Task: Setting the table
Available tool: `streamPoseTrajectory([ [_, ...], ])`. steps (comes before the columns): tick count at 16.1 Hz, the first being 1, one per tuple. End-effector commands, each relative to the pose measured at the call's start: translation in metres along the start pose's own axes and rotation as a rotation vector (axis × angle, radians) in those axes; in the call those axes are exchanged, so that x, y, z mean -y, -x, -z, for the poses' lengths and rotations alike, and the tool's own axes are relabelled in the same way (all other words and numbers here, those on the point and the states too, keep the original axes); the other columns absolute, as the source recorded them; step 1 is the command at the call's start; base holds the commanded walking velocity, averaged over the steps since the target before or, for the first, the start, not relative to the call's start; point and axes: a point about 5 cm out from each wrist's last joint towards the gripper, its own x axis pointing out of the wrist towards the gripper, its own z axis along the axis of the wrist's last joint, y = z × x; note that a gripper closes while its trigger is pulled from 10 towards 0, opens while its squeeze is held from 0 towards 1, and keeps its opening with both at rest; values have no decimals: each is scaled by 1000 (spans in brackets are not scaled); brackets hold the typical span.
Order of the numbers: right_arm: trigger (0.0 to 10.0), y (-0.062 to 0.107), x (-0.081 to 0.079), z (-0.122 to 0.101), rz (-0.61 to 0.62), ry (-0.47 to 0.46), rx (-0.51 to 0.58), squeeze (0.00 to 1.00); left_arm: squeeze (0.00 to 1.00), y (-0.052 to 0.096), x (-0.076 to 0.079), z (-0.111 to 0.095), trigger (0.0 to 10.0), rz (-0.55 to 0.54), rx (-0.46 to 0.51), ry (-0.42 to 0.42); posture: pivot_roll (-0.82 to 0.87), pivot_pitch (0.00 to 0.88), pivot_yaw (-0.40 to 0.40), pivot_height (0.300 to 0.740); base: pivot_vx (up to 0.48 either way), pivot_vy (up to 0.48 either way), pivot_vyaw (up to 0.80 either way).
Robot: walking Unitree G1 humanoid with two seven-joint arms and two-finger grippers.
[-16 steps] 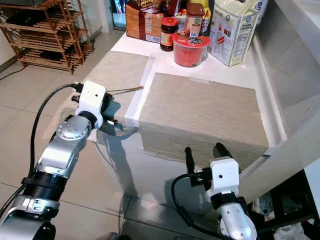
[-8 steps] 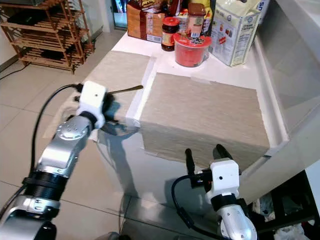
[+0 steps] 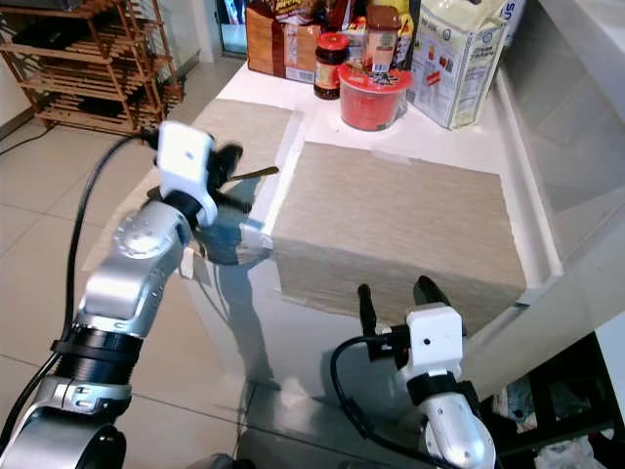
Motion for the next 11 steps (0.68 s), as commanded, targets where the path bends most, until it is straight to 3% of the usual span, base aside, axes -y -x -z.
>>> streamPoseTrajectory([
  [1,10000,-1,3,0,20,17,13,0,0,3,0,-10,10000,29,53,9,-124,22,25,736,0,0,0],
  [4,10000,-6,18,-11,115,75,85,0,0,40,-25,-11,10000,57,63,50,-99,21,19,736,0,0,0],
  [6,10000,-8,21,-13,114,81,98,0,0,54,-31,-19,10000,103,84,53,-76,15,7,736,0,0,0],
  [7,10000,-13,21,-12,101,78,103,0,0,61,-27,-24,10000,135,95,58,-57,13,-2,736,0,0,0],
  [11,10000,-22,17,-13,82,59,114,0,0,63,-9,-20,10000,167,78,81,-47,9,-9,736,0,0,-119],
])
